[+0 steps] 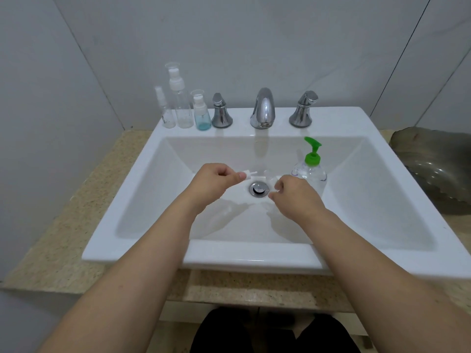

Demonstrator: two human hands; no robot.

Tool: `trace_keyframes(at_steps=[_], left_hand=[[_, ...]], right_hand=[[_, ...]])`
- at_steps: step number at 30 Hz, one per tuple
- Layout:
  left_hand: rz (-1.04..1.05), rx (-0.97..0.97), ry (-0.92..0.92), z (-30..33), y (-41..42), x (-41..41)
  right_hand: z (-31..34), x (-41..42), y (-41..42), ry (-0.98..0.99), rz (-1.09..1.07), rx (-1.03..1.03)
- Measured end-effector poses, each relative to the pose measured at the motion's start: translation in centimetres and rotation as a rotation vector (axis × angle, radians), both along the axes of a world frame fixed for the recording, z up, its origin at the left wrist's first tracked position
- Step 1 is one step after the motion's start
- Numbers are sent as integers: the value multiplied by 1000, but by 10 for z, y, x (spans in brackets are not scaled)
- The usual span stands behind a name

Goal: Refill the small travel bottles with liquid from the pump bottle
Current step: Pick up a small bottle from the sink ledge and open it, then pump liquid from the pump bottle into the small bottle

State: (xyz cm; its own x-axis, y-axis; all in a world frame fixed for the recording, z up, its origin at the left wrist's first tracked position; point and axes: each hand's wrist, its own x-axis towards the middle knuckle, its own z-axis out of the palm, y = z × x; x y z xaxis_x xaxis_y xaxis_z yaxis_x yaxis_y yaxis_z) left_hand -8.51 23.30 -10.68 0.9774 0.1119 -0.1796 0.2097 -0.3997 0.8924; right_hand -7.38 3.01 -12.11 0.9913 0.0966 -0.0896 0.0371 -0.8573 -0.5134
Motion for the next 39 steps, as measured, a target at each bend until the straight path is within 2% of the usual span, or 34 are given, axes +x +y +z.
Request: trace_keyframes(at_steps=[9,16,21,31,35,39], left_hand=[[77,-65,-54,1,-8,9],[189,16,-215,28,-29,51],[306,45,-298,24,-37,92],[318,235,-259,14,-40,117],[282,202,-268,9,-33,90],[268,208,-173,5,-20,54]], right_hand=[[8,-2,4,3,-29,212],[10,5,2,-70,-51,316],[7,13,2,-107,-17,354],[-3,27,2,-103,-6,411],[-1,24,1,-52,9,464],[8,12,-10,22,-1,517]])
